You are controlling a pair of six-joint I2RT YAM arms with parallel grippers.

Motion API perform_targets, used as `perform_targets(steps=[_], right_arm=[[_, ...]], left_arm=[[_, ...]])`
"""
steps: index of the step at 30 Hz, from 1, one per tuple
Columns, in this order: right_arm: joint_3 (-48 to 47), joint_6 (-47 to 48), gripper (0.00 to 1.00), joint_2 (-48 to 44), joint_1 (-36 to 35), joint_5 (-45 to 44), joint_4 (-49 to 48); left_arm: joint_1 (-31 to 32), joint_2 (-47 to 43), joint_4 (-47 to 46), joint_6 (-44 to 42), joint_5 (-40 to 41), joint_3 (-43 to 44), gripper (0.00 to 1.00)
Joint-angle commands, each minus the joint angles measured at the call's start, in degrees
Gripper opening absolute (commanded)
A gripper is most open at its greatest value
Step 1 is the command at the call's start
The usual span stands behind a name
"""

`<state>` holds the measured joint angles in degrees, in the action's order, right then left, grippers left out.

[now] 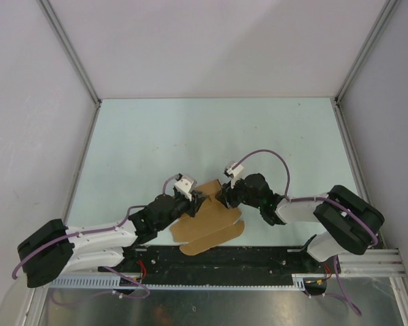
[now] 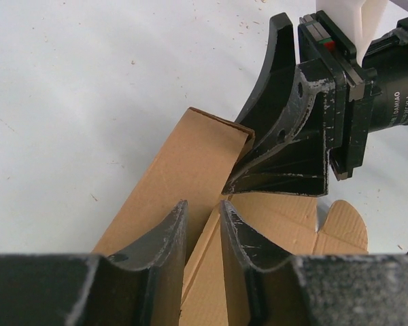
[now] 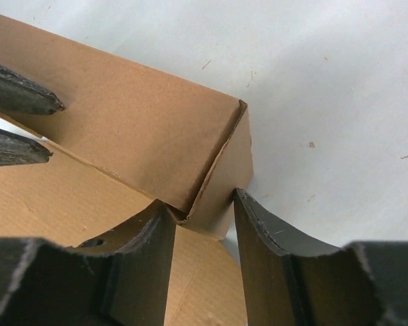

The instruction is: Fold the paper box

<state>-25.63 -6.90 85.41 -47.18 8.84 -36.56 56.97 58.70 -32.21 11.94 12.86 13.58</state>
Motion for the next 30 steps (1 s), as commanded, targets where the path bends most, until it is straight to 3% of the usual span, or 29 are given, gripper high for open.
perform_targets(steps=[1,30], right_arm=[[-1.7,-0.5,0.42,0.6,-0.5,-1.5,-4.3],[-1.8,-0.8,0.13,2.4,-2.9,-7.3,-7.3]], left_arm=[[-0.3,-0.9,-0.5,-1.1,-1.4,2.0,0.31],[-0.3,-2.9,-0.2,-1.7,0.1,0.8,0.31]])
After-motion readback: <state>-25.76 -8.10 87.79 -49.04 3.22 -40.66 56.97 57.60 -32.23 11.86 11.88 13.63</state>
